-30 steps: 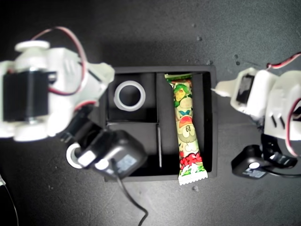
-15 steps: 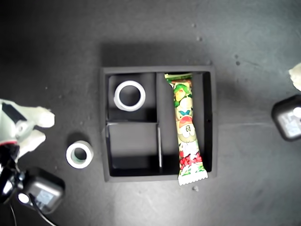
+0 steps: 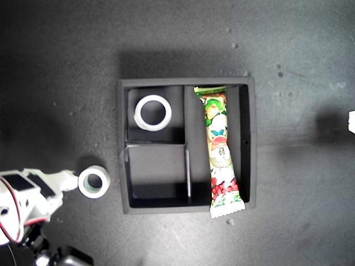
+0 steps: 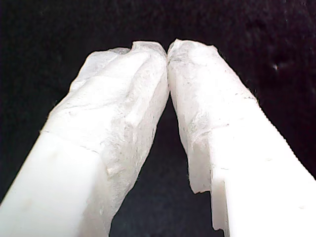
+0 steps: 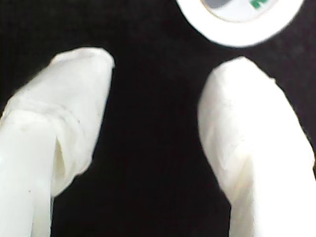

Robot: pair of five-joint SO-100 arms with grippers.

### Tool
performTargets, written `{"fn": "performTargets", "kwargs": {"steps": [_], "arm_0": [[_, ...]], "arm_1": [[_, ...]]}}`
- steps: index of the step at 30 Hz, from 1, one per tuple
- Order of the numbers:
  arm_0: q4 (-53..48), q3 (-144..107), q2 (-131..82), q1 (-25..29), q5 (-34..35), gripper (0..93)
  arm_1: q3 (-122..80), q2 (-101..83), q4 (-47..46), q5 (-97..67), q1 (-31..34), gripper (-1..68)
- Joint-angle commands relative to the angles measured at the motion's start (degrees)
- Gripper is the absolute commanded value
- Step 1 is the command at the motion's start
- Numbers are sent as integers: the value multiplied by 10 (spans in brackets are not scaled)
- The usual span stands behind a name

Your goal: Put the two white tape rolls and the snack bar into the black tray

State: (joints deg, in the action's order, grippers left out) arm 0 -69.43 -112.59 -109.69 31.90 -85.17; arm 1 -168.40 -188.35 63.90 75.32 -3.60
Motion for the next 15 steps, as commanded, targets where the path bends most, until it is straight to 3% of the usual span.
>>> {"fn": "performTargets", "kwargs": {"steps": [1,15], "arm_0": [[47,38,47,18,-9,144],[110,71,171,-12,19,153]], "arm_1": [[-40,-34,-43,-22,-18,-5],[-105,-34,-59,-31,-15,-4]]}}
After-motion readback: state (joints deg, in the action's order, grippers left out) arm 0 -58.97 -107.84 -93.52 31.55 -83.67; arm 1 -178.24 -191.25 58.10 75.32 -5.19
